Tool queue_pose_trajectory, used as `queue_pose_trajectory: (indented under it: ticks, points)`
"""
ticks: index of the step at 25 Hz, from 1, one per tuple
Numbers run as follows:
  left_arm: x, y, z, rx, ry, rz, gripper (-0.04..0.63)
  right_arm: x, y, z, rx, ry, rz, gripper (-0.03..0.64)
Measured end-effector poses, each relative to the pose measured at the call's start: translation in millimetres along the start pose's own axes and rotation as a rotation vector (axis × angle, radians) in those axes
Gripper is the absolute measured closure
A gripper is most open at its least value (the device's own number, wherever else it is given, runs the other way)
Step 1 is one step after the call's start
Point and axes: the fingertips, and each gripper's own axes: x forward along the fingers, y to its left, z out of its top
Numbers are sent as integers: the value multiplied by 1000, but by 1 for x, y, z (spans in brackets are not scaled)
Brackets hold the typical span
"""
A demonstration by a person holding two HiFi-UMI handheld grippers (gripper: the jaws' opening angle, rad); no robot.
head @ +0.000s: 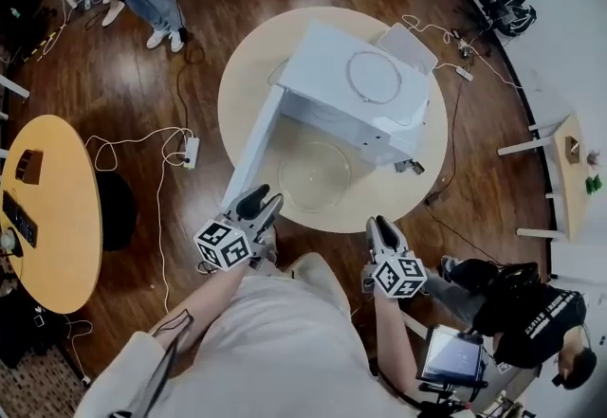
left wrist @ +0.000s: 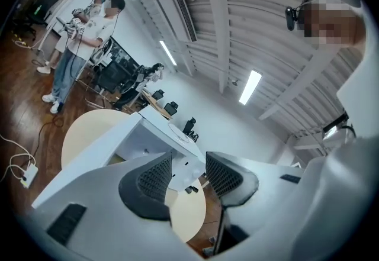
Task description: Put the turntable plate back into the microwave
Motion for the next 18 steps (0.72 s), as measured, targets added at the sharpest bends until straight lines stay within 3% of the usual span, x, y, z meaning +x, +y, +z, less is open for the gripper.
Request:
queue_pose_trajectory:
  ticks: [3, 7, 18]
  points:
    - [-1, 0, -3, -30, 6, 9, 422, 2, -2, 5, -7, -4, 3, 522]
    - [1, 4, -20, -59, 93, 47, 422, 15, -11, 4, -4, -5, 14, 522]
    - [19, 18, -57, -90, 229, 175, 422, 64, -52, -18, -8, 97, 67, 520]
